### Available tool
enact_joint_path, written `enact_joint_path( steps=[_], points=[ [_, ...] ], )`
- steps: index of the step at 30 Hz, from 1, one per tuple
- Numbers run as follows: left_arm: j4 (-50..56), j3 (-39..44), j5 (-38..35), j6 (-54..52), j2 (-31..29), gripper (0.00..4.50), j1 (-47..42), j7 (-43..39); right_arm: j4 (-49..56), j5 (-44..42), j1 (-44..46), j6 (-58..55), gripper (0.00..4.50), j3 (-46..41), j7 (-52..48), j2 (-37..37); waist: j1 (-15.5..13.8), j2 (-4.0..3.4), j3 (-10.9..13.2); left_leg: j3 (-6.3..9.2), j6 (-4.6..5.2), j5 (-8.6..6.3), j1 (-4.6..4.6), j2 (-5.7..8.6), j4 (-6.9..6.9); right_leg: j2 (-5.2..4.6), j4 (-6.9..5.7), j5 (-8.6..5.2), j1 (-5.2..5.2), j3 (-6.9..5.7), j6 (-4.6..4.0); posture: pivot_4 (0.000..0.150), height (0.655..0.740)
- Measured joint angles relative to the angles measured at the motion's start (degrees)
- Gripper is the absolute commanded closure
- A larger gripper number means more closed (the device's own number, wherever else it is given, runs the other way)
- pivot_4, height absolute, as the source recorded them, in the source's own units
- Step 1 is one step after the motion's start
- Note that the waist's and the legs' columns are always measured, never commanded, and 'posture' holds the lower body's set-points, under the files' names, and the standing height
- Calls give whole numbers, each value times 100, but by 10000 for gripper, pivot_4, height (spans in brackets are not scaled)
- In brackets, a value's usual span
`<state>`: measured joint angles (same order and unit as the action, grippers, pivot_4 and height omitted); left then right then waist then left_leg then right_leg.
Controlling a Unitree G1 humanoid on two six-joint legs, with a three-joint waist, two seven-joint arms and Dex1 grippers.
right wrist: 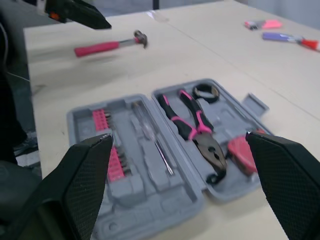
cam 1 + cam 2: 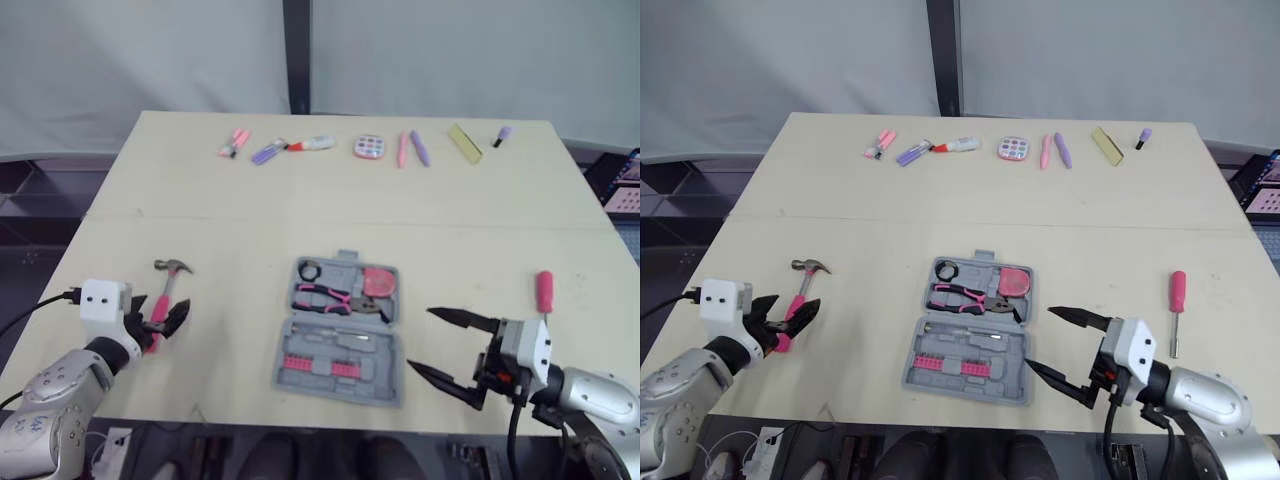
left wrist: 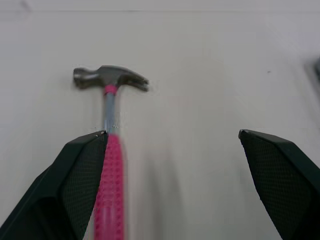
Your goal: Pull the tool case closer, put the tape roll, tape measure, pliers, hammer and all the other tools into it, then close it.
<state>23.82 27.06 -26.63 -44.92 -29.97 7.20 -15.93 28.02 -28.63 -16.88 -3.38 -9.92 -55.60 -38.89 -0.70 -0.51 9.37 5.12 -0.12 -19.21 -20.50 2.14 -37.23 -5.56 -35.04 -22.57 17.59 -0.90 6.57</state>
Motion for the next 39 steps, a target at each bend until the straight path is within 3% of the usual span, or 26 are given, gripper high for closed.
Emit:
enact_joint_path(
  steps=[7, 14, 22, 39],
  points=[
    [-79, -2, 80, -70, -54, 231, -106, 33, -2, 28, -9, -59, 0, 52, 1, -3, -27, 0, 0, 0, 0, 0, 0, 3, 0, -5, 4, 0, 0, 1, 0, 1500, 7400],
    [-1166, -276, 517, -374, -736, 231, -1241, 147, -25, 143, -24, -77, 0, 46, 30, -47, -55, 4, 3, 3, -6, 3, 0, 12, 6, -1, -8, 0, 8, -1, 0, 1500, 7400],
    [-2156, -933, 891, -218, -726, 231, -1877, 39, -24, 222, -92, -119, 0, 23, 141, -45, -34, 21, 13, 3, -7, 4, -5, 12, 1, -2, -55, 0, 38, -13, 0, 1500, 7400],
    [-3666, -1548, 1364, 292, -585, 231, -2733, -141, 12, 265, -210, -190, 0, -195, 243, -70, -48, 24, 12, -14, -7, 5, -65, 16, -35, 7, -101, 1, 108, -38, 2, 1500, 7400]
  ],
)
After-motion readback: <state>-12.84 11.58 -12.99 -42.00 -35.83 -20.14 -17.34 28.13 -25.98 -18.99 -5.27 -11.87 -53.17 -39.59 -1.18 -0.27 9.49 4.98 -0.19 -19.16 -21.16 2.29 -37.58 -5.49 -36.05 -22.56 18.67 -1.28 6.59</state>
